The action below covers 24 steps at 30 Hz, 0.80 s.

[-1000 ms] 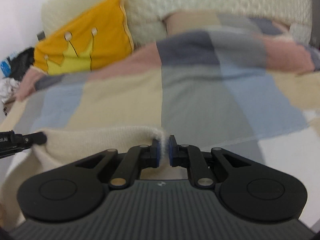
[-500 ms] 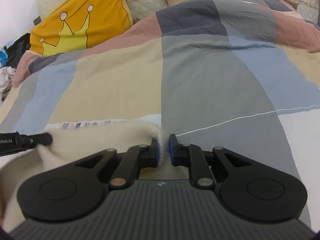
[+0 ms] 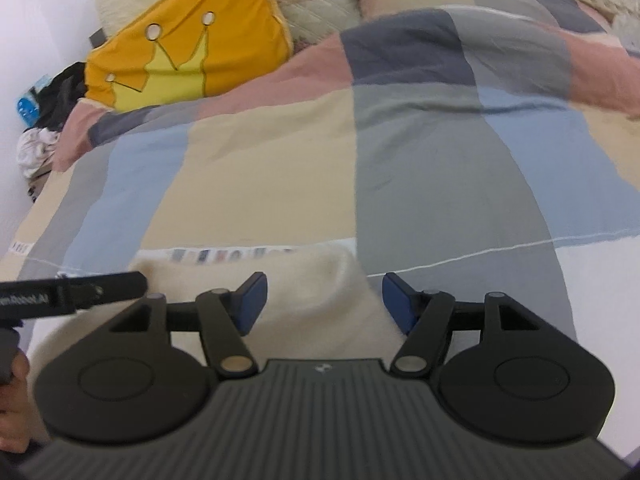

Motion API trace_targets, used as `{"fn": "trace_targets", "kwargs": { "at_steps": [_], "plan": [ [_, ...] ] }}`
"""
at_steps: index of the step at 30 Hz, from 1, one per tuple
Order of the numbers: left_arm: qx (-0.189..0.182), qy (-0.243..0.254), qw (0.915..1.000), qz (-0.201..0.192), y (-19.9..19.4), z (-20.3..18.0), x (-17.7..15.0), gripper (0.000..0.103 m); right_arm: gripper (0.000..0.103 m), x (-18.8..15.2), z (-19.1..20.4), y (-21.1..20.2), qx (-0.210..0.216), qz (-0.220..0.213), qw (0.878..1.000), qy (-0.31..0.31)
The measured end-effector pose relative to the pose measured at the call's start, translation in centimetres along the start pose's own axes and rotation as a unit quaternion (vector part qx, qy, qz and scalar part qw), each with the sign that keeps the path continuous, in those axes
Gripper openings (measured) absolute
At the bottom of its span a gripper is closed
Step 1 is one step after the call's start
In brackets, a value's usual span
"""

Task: Fold large clothes
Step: 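Lower the sweater onto the bed and open both grippers, then grasp the sweater sleeve with the left gripper and pull it outward flat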

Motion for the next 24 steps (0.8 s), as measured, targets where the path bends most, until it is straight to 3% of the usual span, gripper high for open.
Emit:
{"fn": "trace_targets", "kwargs": {
  "at_steps": [6, 14, 19, 24],
  "plan": [
    [0.001, 0.002, 0.9999, -0.013, -4.0, -0.5, -1.2, 0.071, 0.066, -0.4, 1.3, -4.0, 0.01, -0.017, 1.0, -0.007],
    [0.004, 0.008, 0.9986, -0.052, -12.3, -1.9, -4.0, 0.071, 0.066, -2.7, 3.5, -11.7, 0.011, -0.053, 0.998, -0.034],
    [0.009, 0.014, 0.9965, -0.082, -18.3, -3.2, -8.8, 0.071, 0.066, -7.0, 4.8, -17.0, 0.014, -0.082, 0.995, -0.049],
    [0.003, 0.008, 0.9945, -0.104, -24.7, -4.1, -15.7, 0.071, 0.066, -12.8, 6.2, -22.3, 0.019, -0.098, 0.994, -0.051]
  ]
}}
Point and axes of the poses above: each gripper's, at about its wrist camera, not at the fingertips, and y roughly the way its jaws point, z to its left, x to its top, the point moved 1 cm from there along y, roughly the way its jaws point, and after that the axes turned 13 degrees about z, right-handed, at the moved point
